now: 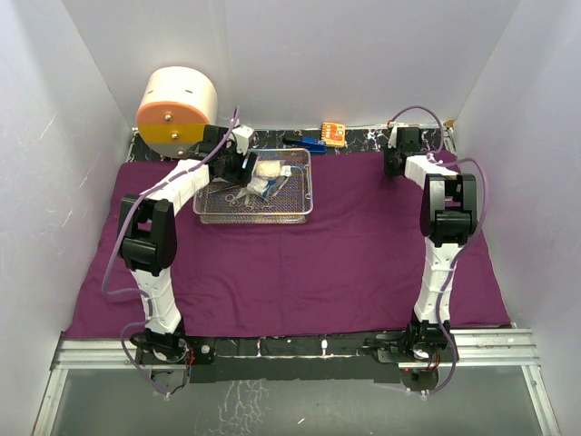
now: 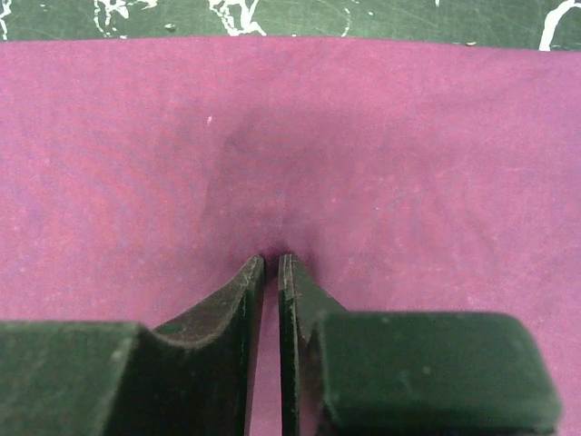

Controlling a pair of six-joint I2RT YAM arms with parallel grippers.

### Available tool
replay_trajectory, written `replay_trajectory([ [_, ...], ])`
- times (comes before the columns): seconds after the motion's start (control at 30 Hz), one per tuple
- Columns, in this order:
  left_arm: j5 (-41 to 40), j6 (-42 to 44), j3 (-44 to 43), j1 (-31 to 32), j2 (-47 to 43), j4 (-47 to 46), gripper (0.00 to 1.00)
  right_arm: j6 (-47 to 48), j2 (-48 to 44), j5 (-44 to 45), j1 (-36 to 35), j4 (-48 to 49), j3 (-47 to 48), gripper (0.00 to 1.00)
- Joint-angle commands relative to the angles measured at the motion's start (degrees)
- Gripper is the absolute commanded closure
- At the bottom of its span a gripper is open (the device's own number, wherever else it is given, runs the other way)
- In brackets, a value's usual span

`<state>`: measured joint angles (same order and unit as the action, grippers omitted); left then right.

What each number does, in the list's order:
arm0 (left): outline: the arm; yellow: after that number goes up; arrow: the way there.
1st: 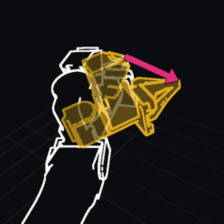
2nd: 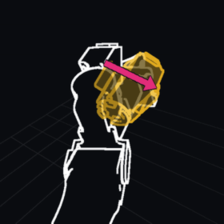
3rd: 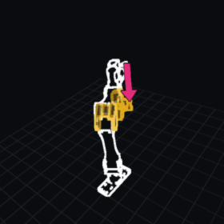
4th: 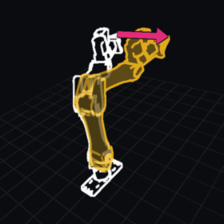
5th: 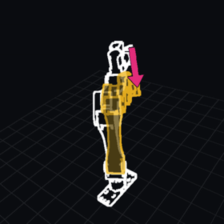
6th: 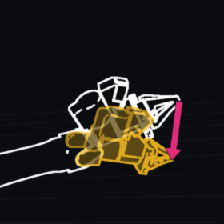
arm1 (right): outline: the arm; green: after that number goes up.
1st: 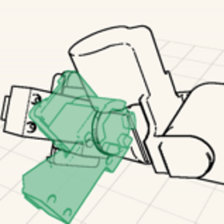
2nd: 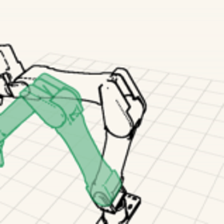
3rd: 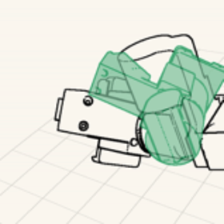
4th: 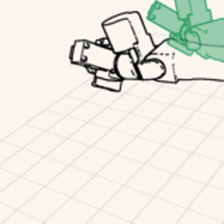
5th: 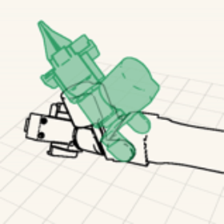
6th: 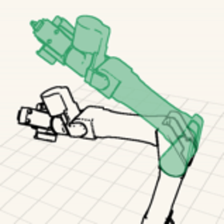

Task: Open and lay out the surgical kit
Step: Smooth out the surgical kit at the center of the board.

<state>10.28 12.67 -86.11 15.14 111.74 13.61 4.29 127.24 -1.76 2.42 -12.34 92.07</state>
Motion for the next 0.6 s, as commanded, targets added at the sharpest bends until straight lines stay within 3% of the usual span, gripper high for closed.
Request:
replay_trajectory([
  [0.0, -0.01, 0.63, 1.17, 0.21, -4.9, -0.64, 0.33, 2.32, -1.3, 4.5, 3.28, -2.6, -3.29, 0.86],
  [0.3, 0.35, 0.43, 0.62, 0.16, -4.79, -0.43, 0.33, 6.21, -11.46, -3.89, 5.17, -10.54, -3.28, 0.67],
  [0.57, 1.85, -0.28, -0.49, 0.2, -4.55, -0.19, 0.33, 22.37, -33.69, -11.06, 5.23, -17.82, -24.27, 0.56],
])
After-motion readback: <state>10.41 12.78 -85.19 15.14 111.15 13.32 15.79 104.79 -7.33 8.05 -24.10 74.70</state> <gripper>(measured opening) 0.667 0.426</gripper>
